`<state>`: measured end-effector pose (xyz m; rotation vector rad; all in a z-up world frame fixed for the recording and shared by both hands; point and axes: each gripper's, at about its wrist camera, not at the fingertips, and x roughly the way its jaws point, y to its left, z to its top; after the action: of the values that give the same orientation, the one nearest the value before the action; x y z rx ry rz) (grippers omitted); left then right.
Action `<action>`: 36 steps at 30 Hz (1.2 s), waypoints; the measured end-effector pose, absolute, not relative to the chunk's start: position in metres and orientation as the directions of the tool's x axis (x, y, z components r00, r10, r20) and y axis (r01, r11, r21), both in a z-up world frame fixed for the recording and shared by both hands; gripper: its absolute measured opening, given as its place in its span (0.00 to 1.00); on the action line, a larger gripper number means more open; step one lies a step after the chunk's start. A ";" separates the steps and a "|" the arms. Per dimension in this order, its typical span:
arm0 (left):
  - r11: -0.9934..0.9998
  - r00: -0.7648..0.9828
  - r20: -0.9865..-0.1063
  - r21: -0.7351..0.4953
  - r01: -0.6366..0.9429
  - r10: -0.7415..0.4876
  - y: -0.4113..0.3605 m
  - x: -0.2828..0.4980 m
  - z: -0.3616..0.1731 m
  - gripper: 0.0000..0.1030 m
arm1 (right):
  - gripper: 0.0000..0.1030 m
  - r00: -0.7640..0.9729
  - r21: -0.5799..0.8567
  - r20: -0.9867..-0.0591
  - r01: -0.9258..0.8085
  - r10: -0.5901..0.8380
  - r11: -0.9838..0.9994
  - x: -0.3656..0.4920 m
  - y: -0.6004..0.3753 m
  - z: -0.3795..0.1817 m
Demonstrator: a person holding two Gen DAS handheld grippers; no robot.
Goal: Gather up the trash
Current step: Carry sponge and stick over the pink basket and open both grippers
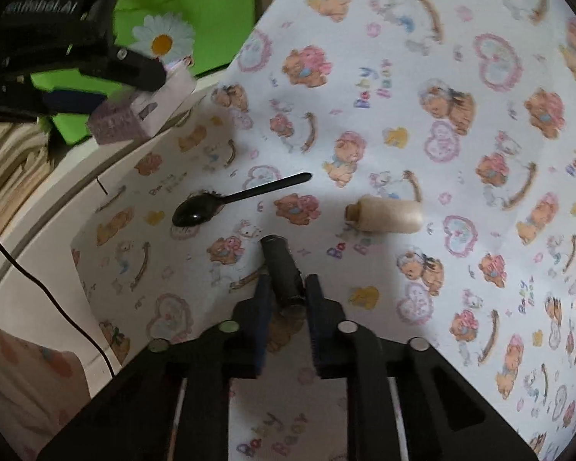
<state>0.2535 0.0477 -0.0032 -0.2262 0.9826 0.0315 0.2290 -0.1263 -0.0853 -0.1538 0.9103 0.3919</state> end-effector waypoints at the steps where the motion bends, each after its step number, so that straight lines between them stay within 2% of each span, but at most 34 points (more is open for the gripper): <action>1: 0.976 0.555 -0.827 -0.181 -0.119 -0.086 0.047 0.254 -0.003 0.64 | 0.17 0.544 0.063 -0.790 -0.385 0.282 0.921 0.228 -0.131 -0.084; 4: 0.984 0.563 -0.824 -0.146 -0.105 -0.062 0.042 0.253 -0.003 0.64 | 0.16 0.553 0.102 -0.776 -0.363 0.302 0.926 0.223 -0.144 -0.078; 10: 0.993 0.625 -0.778 -0.012 -0.115 0.062 0.023 0.243 0.004 0.64 | 0.16 0.618 -0.027 -0.769 -0.284 0.162 0.958 0.215 -0.168 -0.068; 14: 0.997 0.634 -0.773 -0.042 -0.061 0.006 0.014 0.236 0.004 0.64 | 0.16 0.611 0.042 -0.770 -0.237 0.183 0.971 0.209 -0.192 -0.062; 21: 0.999 0.623 -0.782 -0.042 0.003 -0.034 -0.002 0.214 0.002 0.63 | 0.16 0.656 0.039 -0.732 -0.228 0.184 0.973 0.183 -0.206 -0.046; 29: 0.993 0.639 -0.761 -0.111 0.043 -0.113 -0.009 0.169 0.007 0.63 | 0.16 0.677 0.070 -0.705 -0.230 0.212 0.971 0.151 -0.205 -0.024; 36: 0.996 0.642 -0.763 -0.086 0.025 -0.082 -0.016 0.120 -0.001 0.63 | 0.16 0.713 0.072 -0.655 -0.272 0.251 0.960 0.102 -0.200 0.000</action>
<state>0.1197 -0.0156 -0.0006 -0.0695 0.8721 -0.0614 0.1022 -0.1997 0.0002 -0.0305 0.7214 0.2896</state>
